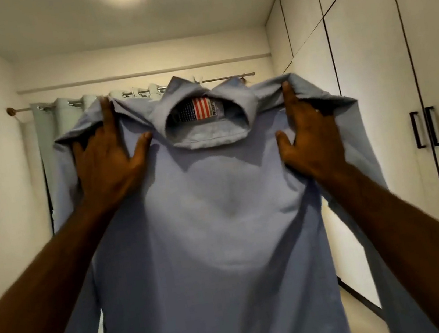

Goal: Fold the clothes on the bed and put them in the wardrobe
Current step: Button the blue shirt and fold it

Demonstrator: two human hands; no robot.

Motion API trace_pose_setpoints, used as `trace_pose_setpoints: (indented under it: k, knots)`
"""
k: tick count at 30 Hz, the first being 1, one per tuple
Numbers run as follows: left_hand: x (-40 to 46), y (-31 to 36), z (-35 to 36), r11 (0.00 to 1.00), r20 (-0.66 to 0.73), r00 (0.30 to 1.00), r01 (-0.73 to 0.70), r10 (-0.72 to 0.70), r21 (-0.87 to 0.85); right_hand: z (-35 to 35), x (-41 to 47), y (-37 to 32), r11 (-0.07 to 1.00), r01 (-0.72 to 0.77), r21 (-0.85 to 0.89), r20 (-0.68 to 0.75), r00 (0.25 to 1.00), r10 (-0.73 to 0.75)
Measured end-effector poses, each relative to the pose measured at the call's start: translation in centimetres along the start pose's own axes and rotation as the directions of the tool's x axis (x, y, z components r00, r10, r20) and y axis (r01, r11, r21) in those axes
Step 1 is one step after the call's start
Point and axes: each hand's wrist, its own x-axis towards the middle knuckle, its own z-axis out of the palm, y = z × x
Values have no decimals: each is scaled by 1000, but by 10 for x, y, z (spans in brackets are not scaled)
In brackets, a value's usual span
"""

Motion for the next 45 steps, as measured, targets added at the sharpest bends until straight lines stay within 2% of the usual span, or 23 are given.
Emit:
trace_pose_setpoints:
  k: [4,8,14,17,19,23,25,26,27,28,29,30,31,32,33,34,36,39,40,41,42,43,45]
  knots:
    - [-29,-12,10,999,113,993,40,-37,-23,7,-25,-4,999,-7,47,52,999,5]
    - [-134,-33,40,990,234,965,131,-117,-45,42,-114,14,997,3,78,214,977,-20]
    - [-357,-73,74,981,477,861,195,-174,5,111,-313,43,995,-13,103,516,855,-42]
    - [-430,-96,97,973,570,793,226,-216,54,145,-383,60,993,23,116,621,779,-91]
    - [-457,-107,113,971,599,770,230,-219,60,164,-414,69,994,-6,110,682,728,-71]
    - [-487,-125,149,968,613,753,235,-239,89,205,-446,86,988,14,157,691,713,-120]
    - [-496,-139,182,957,640,716,260,-280,127,243,-457,98,980,-82,184,713,697,-76]
    - [-500,-148,207,950,680,667,263,-305,168,271,-463,108,972,-162,171,763,646,-26]
    - [-505,-157,231,938,738,583,264,-341,225,298,-468,117,957,-264,121,827,560,51]
    - [-508,-167,255,924,806,461,264,-372,275,324,-472,126,930,-366,32,902,411,130]
    - [-516,-176,276,905,868,289,266,-404,332,347,-478,134,902,-424,-86,962,201,186]
    - [-525,-180,291,883,893,132,268,-431,386,361,-482,137,880,-444,-172,977,36,209]
    - [-536,-183,303,866,894,23,261,-447,426,374,-488,140,871,-444,-213,976,-51,212]
    - [-546,-182,311,864,893,-43,233,-449,446,381,-496,141,867,-446,-222,974,-52,222]
    - [-551,-179,312,874,898,-71,206,-435,440,380,-499,138,858,-471,-204,974,-5,228]
    - [-558,-177,316,883,901,-82,178,-427,435,382,-508,139,855,-483,-190,973,26,230]
    - [-566,-172,319,882,896,-54,157,-442,444,380,-527,143,912,-372,-176,971,86,222]
    - [-570,-166,333,888,895,71,178,-441,424,386,-542,145,947,-255,-194,858,424,290]
    - [-571,-164,337,899,902,94,180,-420,400,387,-541,144,953,-195,-230,815,496,299]
    - [-576,-162,342,904,911,87,193,-402,381,390,-541,144,952,-135,-275,794,527,304]
    - [-578,-161,345,904,919,50,207,-392,374,394,-540,143,951,-87,-297,799,523,297]
    - [-583,-162,346,901,923,-5,216,-384,376,398,-541,143,950,-49,-308,831,472,294]
    - [-594,-166,351,898,921,-57,206,-385,388,402,-547,151,945,-24,-326,914,246,322]
